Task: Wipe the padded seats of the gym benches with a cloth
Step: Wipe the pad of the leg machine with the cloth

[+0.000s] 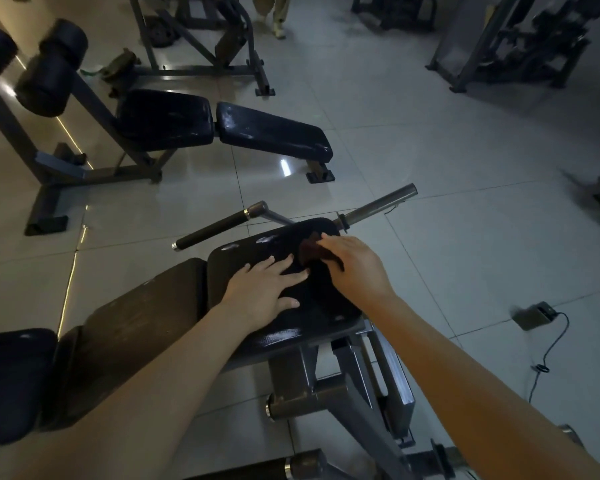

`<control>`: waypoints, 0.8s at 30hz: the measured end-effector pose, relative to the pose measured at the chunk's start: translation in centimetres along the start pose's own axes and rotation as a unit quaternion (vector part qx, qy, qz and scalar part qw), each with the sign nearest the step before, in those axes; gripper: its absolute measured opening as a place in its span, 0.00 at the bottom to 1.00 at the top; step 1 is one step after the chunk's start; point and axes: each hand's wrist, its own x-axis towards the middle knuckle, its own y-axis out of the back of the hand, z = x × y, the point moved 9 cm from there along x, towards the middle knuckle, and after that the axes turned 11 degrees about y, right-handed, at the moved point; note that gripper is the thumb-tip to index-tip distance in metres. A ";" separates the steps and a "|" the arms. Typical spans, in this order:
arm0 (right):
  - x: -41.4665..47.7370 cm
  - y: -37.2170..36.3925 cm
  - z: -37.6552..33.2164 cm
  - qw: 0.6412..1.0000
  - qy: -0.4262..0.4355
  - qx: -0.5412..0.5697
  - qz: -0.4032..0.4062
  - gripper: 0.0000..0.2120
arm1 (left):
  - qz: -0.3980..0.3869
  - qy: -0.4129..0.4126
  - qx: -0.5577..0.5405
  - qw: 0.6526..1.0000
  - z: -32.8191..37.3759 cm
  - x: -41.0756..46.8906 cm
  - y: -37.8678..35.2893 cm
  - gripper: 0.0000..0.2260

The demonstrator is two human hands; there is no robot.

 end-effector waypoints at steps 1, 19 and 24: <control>-0.1 0.1 -0.4 1.000 -0.005 -0.010 0.002 0.14 | 0.008 0.007 0.006 1.000 -0.1 0.1 0.2 0.28; -2.5 1.6 4.1 0.974 -0.221 -0.019 0.040 0.14 | -0.039 0.079 0.013 0.996 -2.9 -0.6 0.0 0.32; -6.8 0.9 2.8 0.971 -0.227 0.002 0.072 0.12 | -0.032 0.071 0.029 0.997 -3.2 -0.3 0.1 0.32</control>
